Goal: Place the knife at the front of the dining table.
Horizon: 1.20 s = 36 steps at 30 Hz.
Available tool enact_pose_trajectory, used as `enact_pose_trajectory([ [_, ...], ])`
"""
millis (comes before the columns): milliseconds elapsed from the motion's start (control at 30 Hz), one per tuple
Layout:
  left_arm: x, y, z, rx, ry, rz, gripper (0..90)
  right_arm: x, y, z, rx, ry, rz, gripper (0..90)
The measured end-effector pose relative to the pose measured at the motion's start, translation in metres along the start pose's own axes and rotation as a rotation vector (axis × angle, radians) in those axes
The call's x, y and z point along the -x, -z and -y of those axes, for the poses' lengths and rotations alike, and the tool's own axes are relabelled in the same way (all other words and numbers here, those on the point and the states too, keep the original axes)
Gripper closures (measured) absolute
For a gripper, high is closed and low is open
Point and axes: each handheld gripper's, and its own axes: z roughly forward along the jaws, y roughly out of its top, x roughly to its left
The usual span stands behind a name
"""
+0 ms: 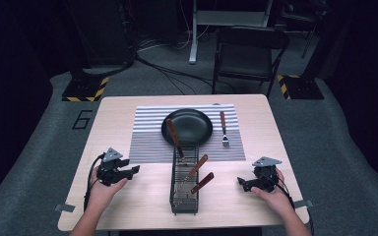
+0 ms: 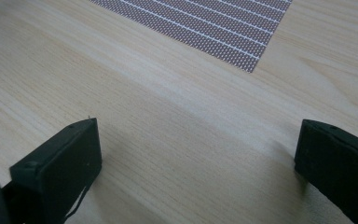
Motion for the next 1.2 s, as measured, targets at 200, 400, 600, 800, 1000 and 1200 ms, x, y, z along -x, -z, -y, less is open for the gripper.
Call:
enact_pose_trajectory([
  [200,0.011,-0.001,-0.009,-0.019,-0.035,0.018,45.5,0.0,0.0,0.0,0.0,0.0,0.0,0.0],
  [400,0.019,-0.004,-0.021,0.0,-0.042,0.044,47.1,0.0,0.0,0.0,0.0,0.001,0.0,0.0],
  [600,0.024,-0.004,-0.033,0.019,-0.041,0.067,48.3,0.0,0.0,0.0,0.0,0.0,0.0,0.0],
  [800,0.027,-0.002,-0.043,0.03,-0.047,0.091,50.6,0.0,0.0,0.0,0.0,0.001,0.0,0.0],
  [1000,0.029,-0.002,-0.05,0.033,-0.043,0.106,51.6,0.0,0.0,0.0,0.0,0.0,0.0,0.0],
  [1200,0.032,-0.001,-0.06,0.038,-0.047,0.109,52.2,0.0,0.0,0.0,0.0,0.0,0.0,0.0],
])
